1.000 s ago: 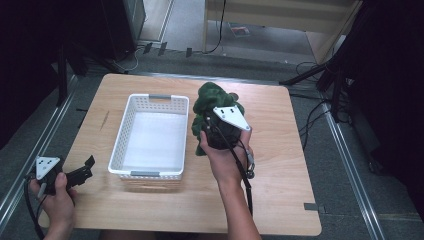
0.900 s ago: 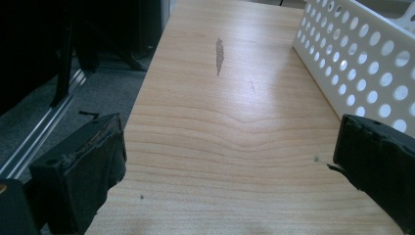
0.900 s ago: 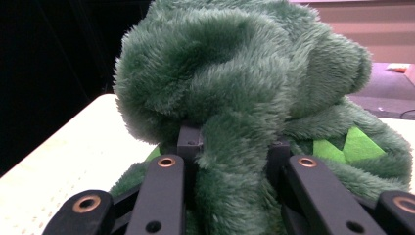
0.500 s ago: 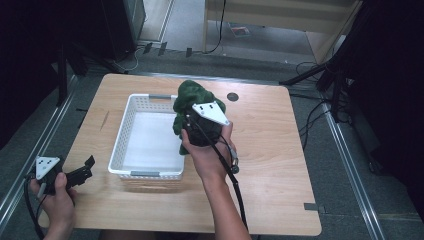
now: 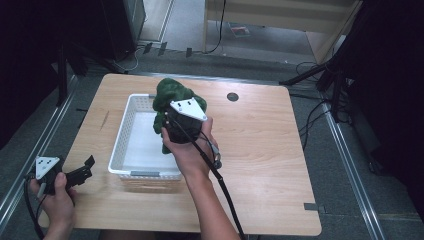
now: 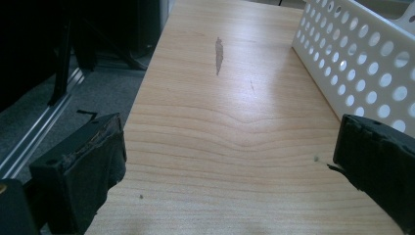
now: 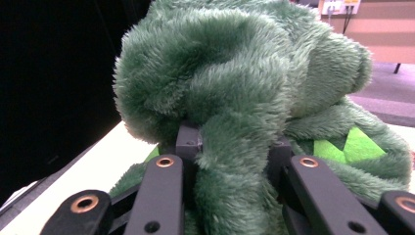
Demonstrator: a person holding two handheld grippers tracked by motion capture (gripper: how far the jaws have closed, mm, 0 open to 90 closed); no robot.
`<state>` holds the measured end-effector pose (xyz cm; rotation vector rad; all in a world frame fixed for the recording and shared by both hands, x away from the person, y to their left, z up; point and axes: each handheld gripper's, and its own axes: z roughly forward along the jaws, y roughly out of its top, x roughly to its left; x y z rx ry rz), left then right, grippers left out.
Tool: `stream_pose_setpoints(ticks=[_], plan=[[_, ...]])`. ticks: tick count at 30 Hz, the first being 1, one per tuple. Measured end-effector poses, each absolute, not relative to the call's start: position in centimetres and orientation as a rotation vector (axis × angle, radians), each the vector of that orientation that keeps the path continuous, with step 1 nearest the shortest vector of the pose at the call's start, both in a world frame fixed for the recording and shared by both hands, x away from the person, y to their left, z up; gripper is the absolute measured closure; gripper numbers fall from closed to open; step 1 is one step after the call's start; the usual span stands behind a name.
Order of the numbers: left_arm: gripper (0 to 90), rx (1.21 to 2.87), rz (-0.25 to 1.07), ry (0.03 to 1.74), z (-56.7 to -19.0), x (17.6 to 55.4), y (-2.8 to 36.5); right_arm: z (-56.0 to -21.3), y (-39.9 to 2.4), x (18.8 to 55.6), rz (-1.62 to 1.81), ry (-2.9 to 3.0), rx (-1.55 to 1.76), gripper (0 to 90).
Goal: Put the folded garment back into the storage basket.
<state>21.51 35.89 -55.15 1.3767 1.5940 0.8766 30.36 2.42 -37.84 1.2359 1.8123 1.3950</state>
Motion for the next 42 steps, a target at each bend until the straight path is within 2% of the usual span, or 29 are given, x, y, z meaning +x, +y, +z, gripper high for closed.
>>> stream_pose_setpoints(ticks=[23, 42], plan=[[0.1, 1.376, 0.873, 1.598, -55.1, 21.5, 35.9, -40.1, 7.6, 31.0, 1.398, 1.893, 1.256, 68.6], [0.1, 1.379, 0.869, 1.601, -55.1, 21.5, 36.0, -45.1, 10.4, 34.2, 1.251, 1.999, 1.368, 65.5]])
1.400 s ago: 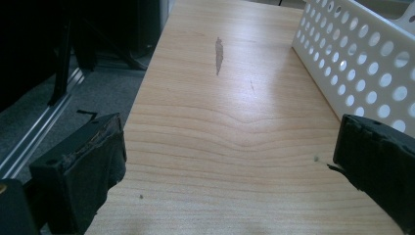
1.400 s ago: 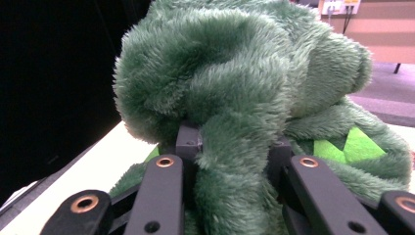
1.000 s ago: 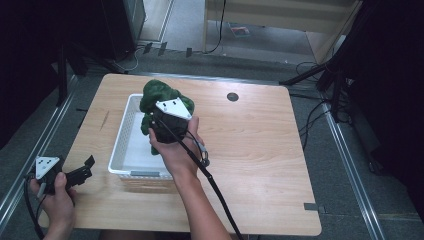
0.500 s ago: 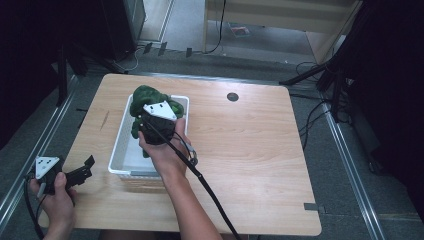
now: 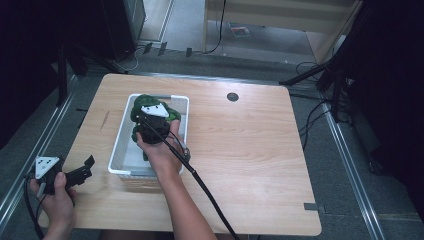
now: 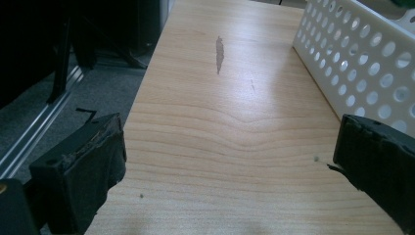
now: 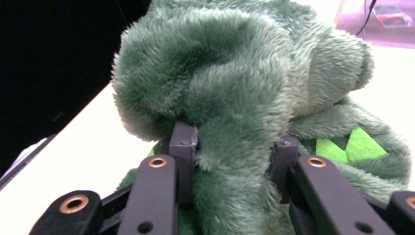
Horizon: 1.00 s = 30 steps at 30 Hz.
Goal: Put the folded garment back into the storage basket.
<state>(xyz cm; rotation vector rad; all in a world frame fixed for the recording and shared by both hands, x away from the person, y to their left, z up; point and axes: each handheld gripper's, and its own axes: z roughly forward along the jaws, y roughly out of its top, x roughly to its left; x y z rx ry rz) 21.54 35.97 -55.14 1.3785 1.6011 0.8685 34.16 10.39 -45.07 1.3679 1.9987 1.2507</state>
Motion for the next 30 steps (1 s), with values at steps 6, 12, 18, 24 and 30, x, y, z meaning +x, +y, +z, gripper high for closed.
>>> stream_pose_setpoints(ticks=[6, 12, 18, 24, 30], plan=[[0.1, 1.382, 0.867, 1.600, -55.1, 21.6, 36.0, -46.5, 11.0, 35.4, 1.213, 2.037, 1.408, 65.1], [0.1, 1.378, 0.866, 1.601, -55.1, 21.6, 36.0, -47.6, 11.5, 36.1, 1.147, 2.051, 1.458, 65.2], [0.1, 1.381, 0.865, 1.601, -55.1, 21.6, 36.0, -48.4, 11.8, 36.7, 1.076, 2.083, 1.497, 65.2], [0.1, 1.383, 0.864, 1.601, -55.1, 21.6, 36.0, -49.3, 12.0, 37.2, 1.013, 2.109, 1.544, 65.1], [0.1, 1.383, 0.864, 1.600, -55.1, 21.6, 36.0, -50.0, 12.1, 37.7, 0.962, 2.161, 1.591, 64.3]])
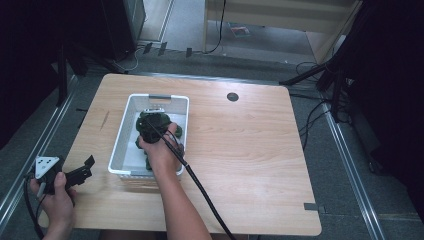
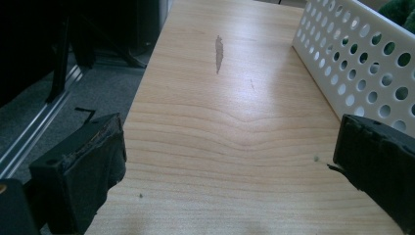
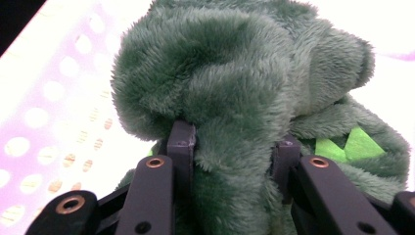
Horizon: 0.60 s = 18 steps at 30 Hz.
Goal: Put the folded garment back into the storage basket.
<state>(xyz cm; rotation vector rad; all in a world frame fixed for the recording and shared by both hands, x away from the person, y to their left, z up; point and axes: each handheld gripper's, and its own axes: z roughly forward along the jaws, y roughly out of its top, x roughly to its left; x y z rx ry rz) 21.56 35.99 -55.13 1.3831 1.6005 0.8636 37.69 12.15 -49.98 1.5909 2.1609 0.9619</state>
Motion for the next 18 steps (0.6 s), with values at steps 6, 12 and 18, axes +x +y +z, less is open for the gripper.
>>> stream_pose_setpoints(ticks=[6, 12, 18], plan=[[0.1, 1.382, 0.864, 1.601, -55.13, 21.56, 36.00, -50.35, 12.23, 38.03, 0.933, 2.207, 1.641, 62.6], [0.1, 1.381, 0.863, 1.601, -55.14, 21.56, 36.00, -50.84, 12.52, 38.32, 0.872, 2.257, 1.711, 60.4], [0.1, 1.377, 0.861, 1.600, -55.15, 21.58, 36.01, -50.94, 12.59, 38.52, 0.882, 2.272, 1.730, 52.6]])
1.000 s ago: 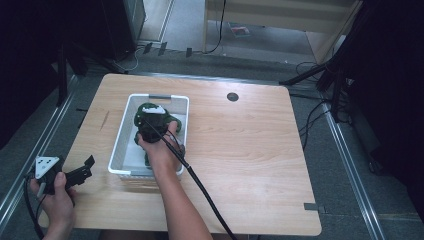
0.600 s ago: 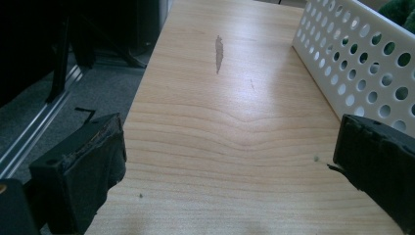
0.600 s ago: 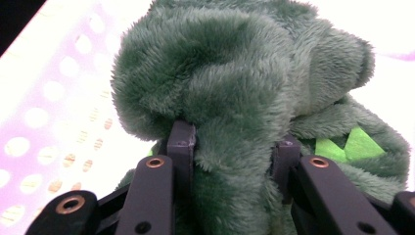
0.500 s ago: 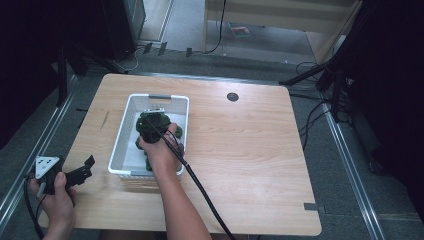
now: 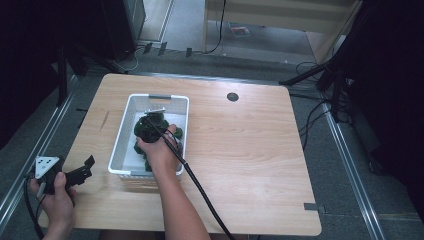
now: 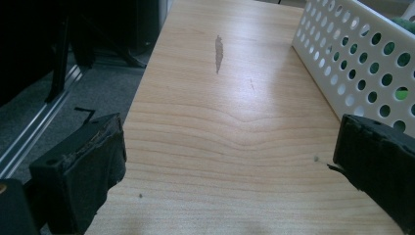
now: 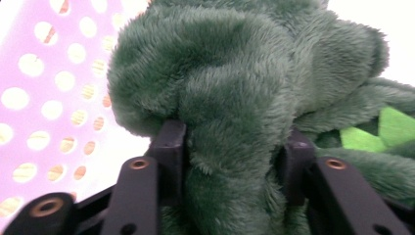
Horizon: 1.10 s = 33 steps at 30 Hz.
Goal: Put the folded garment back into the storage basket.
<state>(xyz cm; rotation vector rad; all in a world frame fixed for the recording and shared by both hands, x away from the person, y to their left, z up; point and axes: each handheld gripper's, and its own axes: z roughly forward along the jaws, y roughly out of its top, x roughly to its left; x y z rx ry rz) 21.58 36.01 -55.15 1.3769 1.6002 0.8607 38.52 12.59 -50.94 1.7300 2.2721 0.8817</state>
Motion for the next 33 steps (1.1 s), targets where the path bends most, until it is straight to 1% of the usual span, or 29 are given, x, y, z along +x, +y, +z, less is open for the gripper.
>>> stream_pose_setpoints(ticks=[6, 8, 10, 13, 15, 17, 21, 23, 25, 26, 27, 28, 33], plan=[[0.1, 1.377, 0.858, 1.600, -55.2, 21.6, 36.0, -50.7, 12.6, 38.6, 0.894, 2.301, 1.700, 33.0], [0.1, 1.376, 0.857, 1.600, -55.2, 21.6, 36.0, -50.4, 12.5, 38.5, 0.907, 2.288, 1.701, 30.2], [0.1, 1.376, 0.857, 1.601, -55.2, 21.6, 36.0, -50.1, 12.4, 38.4, 0.932, 2.282, 1.700, 23.9], [0.1, 1.377, 0.858, 1.602, -55.1, 21.6, 36.0, -49.4, 12.2, 38.2, 0.975, 2.272, 1.666, 18.1], [0.1, 1.375, 0.859, 1.601, -55.2, 21.6, 36.0, -48.9, 12.1, 38.0, 1.002, 2.245, 1.662, 17.1], [0.1, 1.376, 0.858, 1.603, -55.1, 21.6, 36.0, -48.3, 11.9, 37.8, 1.006, 2.194, 1.636, 12.6], [0.1, 1.378, 0.858, 1.604, -55.1, 21.6, 36.0, -47.3, 11.6, 37.3, 1.025, 2.142, 1.586, 15.6], [0.1, 1.379, 0.858, 1.604, -55.1, 21.6, 36.0, -46.9, 11.3, 37.1, 1.066, 2.128, 1.581, 15.2], [0.1, 1.373, 0.858, 1.604, -55.2, 21.6, 36.0, -46.5, 11.2, 36.9, 1.083, 2.120, 1.584, 11.3], [0.1, 1.372, 0.857, 1.605, -55.2, 21.6, 36.0, -46.2, 11.1, 36.8, 1.080, 2.122, 1.594, 7.3], [0.1, 1.375, 0.856, 1.605, -55.1, 21.6, 36.0, -46.1, 11.0, 36.8, 1.071, 2.131, 1.605, 1.5], [0.1, 1.375, 0.856, 1.605, -55.2, 21.6, 36.0, -45.8, 11.0, 36.9, 1.047, 2.137, 1.629, 0.0], [0.1, 1.379, 0.855, 1.604, -55.1, 21.6, 36.1, -44.8, 10.2, 36.5, 1.041, 2.055, 1.640, 0.0]])
